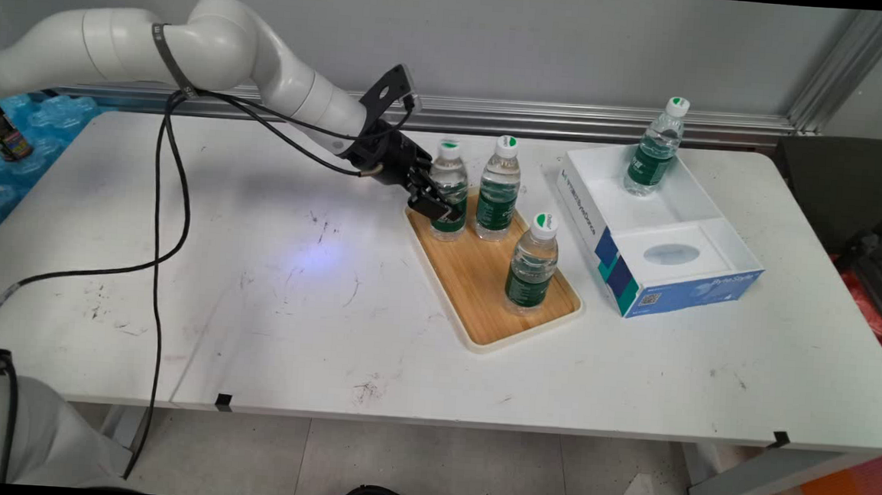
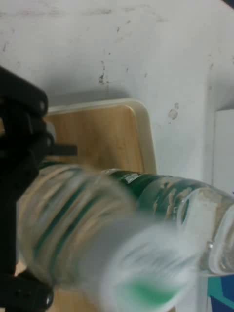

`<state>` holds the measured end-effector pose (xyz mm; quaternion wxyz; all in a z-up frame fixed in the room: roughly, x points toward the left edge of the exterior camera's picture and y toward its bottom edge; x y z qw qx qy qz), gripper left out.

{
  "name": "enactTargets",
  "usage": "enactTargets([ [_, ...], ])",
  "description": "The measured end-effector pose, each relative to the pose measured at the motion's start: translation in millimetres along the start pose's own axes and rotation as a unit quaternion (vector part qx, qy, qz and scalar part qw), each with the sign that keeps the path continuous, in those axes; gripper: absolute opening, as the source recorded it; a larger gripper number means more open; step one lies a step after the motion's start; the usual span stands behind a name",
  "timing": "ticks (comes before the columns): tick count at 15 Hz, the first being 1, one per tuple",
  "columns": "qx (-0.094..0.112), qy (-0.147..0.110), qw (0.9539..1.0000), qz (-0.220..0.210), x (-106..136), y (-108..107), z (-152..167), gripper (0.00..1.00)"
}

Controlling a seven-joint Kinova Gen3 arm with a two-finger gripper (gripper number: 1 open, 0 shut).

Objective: Place the picked object on the tray

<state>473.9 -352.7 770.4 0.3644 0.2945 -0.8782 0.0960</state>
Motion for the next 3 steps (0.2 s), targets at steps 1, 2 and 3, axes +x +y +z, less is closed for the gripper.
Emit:
enactTargets([
  [1, 0.000, 0.000, 1.0000, 0.000, -0.6, 0.0, -0.1, 1.00],
  [2, -0.002, 0.000, 1.0000, -0.001, -2.0, 0.1, -0.1, 1.00],
  [3, -0.002, 0.000, 1.0000, -0.002, -3.5, 0.2, -0.6, 1.00],
])
